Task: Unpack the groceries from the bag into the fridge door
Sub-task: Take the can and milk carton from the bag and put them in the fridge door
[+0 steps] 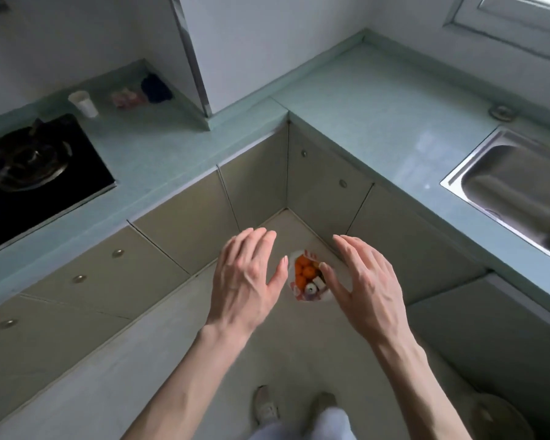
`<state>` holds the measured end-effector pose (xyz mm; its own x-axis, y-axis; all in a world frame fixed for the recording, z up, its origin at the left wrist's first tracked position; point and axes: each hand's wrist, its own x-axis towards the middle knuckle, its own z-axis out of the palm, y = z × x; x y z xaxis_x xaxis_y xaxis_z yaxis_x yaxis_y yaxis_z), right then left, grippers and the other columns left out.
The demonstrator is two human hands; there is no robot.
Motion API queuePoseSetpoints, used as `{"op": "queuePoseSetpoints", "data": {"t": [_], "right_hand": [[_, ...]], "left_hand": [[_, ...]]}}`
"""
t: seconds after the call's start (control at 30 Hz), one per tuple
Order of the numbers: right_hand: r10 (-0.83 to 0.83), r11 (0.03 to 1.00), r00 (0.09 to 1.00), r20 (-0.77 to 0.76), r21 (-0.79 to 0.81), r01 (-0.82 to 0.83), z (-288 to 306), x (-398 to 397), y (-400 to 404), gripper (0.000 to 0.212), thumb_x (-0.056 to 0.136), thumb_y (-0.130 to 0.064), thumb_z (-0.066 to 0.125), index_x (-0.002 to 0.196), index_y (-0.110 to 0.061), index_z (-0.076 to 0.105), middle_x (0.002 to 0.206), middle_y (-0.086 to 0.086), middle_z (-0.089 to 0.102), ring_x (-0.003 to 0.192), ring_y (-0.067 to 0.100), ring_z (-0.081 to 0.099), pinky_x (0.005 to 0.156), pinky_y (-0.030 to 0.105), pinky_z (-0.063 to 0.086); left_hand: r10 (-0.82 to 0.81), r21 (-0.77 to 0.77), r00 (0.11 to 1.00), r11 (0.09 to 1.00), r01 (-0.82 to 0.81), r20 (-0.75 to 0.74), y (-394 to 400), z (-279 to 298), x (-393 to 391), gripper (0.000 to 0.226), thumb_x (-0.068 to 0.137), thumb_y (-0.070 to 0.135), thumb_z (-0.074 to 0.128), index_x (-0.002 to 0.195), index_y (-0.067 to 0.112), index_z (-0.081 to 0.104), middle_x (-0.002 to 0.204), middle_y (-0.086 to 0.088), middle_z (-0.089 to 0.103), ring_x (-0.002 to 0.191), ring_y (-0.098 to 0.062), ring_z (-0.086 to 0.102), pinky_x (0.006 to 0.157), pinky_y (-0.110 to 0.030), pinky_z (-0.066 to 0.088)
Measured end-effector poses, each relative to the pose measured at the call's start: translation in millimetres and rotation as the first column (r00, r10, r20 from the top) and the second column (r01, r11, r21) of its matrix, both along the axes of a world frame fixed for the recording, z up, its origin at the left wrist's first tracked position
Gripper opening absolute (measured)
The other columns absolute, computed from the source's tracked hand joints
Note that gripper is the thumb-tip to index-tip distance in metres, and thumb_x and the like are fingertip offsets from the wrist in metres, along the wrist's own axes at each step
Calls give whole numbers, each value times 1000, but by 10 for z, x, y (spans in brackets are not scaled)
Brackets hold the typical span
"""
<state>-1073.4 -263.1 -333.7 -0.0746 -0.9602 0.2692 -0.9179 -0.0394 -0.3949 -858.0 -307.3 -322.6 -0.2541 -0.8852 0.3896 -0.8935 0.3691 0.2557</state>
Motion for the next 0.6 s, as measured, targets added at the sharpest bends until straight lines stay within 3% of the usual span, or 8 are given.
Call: {"op": "queuePoseSetpoints", "data": {"t": [0.23,0.6], "right_hand": [[-35,991,999,0,130,35,-1074,-226,-436,46,99,-38,66,140,-18,58,144,2,58,122,27,61,102,39,48],[-26,977,1000,-16,212,29,-3000,-578,-717,53,100,-42,59,145,-15,53,143,3,58,120,27,60,99,38,50]], "left_hand": [[13,126,993,992,2,-119,-412,-1049,-102,42,100,35,55,129,8,66,126,-8,68,117,-28,63,103,-42,51],[-66,246,992,965,90,-104,-812,-3207,-482,44,100,35,54,133,8,64,130,-8,67,121,-25,61,105,-38,50]]}}
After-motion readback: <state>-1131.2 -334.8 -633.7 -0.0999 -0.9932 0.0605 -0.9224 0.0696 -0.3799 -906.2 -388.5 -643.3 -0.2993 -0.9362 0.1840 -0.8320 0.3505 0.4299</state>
